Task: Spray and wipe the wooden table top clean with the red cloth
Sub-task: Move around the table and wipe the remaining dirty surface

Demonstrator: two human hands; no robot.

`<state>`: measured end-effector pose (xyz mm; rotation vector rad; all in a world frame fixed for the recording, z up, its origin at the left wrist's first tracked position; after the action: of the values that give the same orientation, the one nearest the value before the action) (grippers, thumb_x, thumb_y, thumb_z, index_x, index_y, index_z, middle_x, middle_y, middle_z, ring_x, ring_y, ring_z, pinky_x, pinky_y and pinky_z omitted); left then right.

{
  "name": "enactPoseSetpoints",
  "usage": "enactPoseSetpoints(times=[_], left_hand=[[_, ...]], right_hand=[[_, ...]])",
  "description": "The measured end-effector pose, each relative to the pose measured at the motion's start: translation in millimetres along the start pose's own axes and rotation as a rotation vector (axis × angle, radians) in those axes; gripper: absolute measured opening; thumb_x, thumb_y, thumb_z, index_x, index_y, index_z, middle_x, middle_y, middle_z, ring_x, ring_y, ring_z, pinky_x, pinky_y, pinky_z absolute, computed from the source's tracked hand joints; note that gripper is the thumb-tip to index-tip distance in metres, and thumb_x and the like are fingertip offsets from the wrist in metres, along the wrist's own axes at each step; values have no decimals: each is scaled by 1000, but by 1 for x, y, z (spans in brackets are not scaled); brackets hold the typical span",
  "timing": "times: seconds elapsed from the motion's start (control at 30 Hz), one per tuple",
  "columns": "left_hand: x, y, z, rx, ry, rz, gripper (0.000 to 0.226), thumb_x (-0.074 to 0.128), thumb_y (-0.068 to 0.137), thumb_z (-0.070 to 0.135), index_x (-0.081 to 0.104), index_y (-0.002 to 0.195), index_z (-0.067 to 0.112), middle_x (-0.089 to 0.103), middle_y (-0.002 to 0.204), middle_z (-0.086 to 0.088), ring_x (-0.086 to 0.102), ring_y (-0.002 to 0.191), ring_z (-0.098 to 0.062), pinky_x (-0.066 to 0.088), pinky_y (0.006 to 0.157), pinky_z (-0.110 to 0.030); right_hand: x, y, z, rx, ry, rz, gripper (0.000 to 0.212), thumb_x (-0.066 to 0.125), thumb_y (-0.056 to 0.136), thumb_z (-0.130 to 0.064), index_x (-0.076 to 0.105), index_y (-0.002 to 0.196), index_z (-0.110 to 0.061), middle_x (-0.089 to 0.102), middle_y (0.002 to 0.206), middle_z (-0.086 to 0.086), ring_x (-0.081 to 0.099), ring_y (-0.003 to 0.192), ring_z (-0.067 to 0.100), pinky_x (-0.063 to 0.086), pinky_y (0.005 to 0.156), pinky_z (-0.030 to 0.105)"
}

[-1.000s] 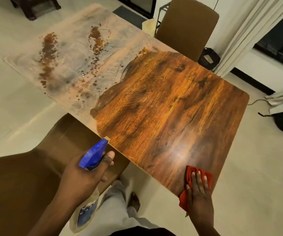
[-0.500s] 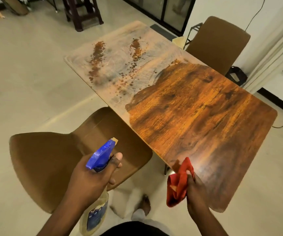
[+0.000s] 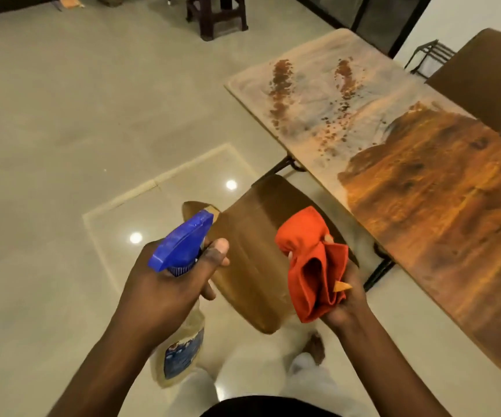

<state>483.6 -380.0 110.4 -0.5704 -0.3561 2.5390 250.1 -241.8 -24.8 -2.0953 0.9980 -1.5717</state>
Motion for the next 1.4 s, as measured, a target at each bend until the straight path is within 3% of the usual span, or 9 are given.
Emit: enactPoseSetpoints(times=[0.13, 0.2, 0.33, 0.43, 0.63, 0.8, 1.03, 1.3, 1.4], left_hand=[[-87, 17, -25, 16, 24, 13, 36, 65, 73, 81, 77, 89, 51, 87, 88, 11, 80, 62, -16, 68, 83, -51], [-129, 28, -38, 16, 34, 29, 35, 64, 73, 81, 76, 89, 52, 87, 89, 16, 80, 61, -14, 68, 82, -49], [-187, 51, -54, 12, 31, 50, 32, 65, 73, 82, 76, 86, 55, 87, 85, 9, 81, 62, -16, 68, 86, -56], [-218, 73, -59, 26, 43, 66, 33, 65, 74, 82, 76, 87, 54, 87, 84, 8, 81, 62, -17, 68, 86, -57], [-257, 137, -56, 40, 144, 21, 32, 65, 80, 79, 76, 93, 52, 86, 85, 15, 81, 62, -11, 68, 82, -45], [-276, 216, -42, 35, 248, -32, 36, 75, 93, 65, 81, 91, 29, 83, 70, 7, 80, 61, -10, 55, 72, -28], [-263, 331, 16, 48, 277, -197, 57, 68, 77, 78, 82, 93, 26, 81, 68, 4, 80, 63, -10, 50, 70, -23], [-220, 462, 80, 169, 325, -440, 53, 69, 76, 81, 81, 93, 32, 85, 79, 6, 79, 59, -13, 54, 68, -29], [-192, 513, 98, 234, 385, -560, 47, 74, 85, 74, 78, 89, 27, 86, 84, 1, 80, 60, -16, 56, 72, -31]], right_hand=[[70, 10, 76, 5, -25, -14, 26, 89, 79, -27, 88, 97, -8, 81, 103, 19, 79, 96, 37, 63, 96, 49], [97, 20, 110, 19, -6, -10, 31, 70, 94, -31, 88, 96, -6, 82, 103, 19, 81, 90, 35, 60, 101, 51], [147, 35, 153, 56, 23, 5, 36, 66, 100, -33, 87, 102, -4, 79, 112, 22, 78, 92, 40, 48, 117, 51], [170, 56, 171, 43, 49, 53, 45, 58, 107, -39, 88, 102, -5, 76, 119, 22, 73, 99, 40, 56, 103, 50], [211, 107, 188, 0, 136, 63, 52, 58, 106, -47, 88, 103, -5, 77, 122, 23, 76, 97, 43, 58, 95, 54], [244, 172, 184, -24, 205, 51, 58, 56, 106, -54, 87, 106, -4, 75, 125, 27, 78, 97, 45, 56, 99, 58], [285, 252, 155, -71, 300, 110, 59, 51, 109, -54, 88, 105, -8, 77, 118, 22, 77, 99, 42, 56, 102, 56], [300, 297, 93, -306, 474, 248, 46, 56, 104, -41, 87, 109, -8, 75, 125, 26, 73, 103, 46, 54, 106, 60], [299, 302, 67, -485, 532, 320, 50, 82, 80, -28, 79, 127, -10, 76, 123, 24, 73, 101, 45, 52, 112, 59]])
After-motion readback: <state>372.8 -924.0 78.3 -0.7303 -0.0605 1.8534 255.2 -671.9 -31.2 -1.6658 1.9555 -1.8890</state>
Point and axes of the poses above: each hand's wrist, its own y-axis towards the middle knuckle, its own x-axis out of the palm, z = x × y, the point moved 3 cm from there along y, towards the middle knuckle
